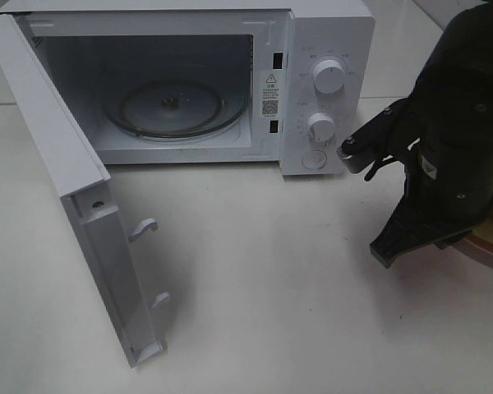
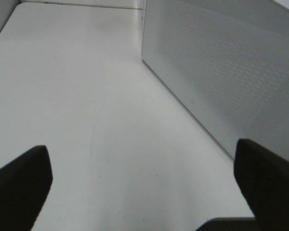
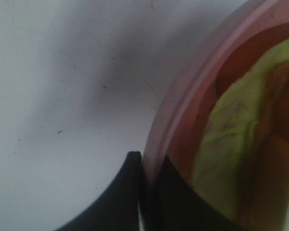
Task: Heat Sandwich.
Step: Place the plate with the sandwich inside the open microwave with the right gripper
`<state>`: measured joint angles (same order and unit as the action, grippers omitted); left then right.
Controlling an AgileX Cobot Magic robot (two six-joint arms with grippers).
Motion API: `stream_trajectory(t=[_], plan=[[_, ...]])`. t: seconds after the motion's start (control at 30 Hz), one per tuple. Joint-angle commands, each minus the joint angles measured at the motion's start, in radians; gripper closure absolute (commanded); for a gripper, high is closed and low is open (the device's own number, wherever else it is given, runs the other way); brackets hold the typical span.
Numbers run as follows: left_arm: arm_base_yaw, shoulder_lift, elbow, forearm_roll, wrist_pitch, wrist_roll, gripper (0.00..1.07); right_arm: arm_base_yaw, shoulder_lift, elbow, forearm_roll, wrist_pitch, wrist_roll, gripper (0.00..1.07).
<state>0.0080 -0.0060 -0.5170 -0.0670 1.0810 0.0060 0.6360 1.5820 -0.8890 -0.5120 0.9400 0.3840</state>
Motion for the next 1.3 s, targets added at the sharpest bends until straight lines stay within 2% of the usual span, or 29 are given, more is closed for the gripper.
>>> stream_trajectory(t=[0.03, 0.33, 0.87, 1.07, 1.3], plan=[[-0.007, -0.017, 0.002, 0.000, -0.013, 0.000, 0.10, 0.032, -0.025, 0.003, -0.018, 0.030, -0.026, 1.07], [-0.007, -0.017, 0.002, 0.000, -0.013, 0.000, 0.10, 0.136, -0.074, 0.003, -0.019, 0.063, -0.074, 1.07], [-0.007, -0.017, 0.002, 0.000, -0.013, 0.000, 0.10, 0.353, -0.095, 0.003, -0.022, 0.066, -0.300, 1.07], [-0.007, -0.017, 0.002, 0.000, -0.013, 0.000, 0.10, 0.388, -0.108, 0.003, -0.021, 0.023, -0.377, 1.07], [-0.007, -0.017, 0.002, 0.000, -0.013, 0.000, 0.10, 0.391, -0.119, 0.003, -0.017, -0.060, -0.596, 1.07]])
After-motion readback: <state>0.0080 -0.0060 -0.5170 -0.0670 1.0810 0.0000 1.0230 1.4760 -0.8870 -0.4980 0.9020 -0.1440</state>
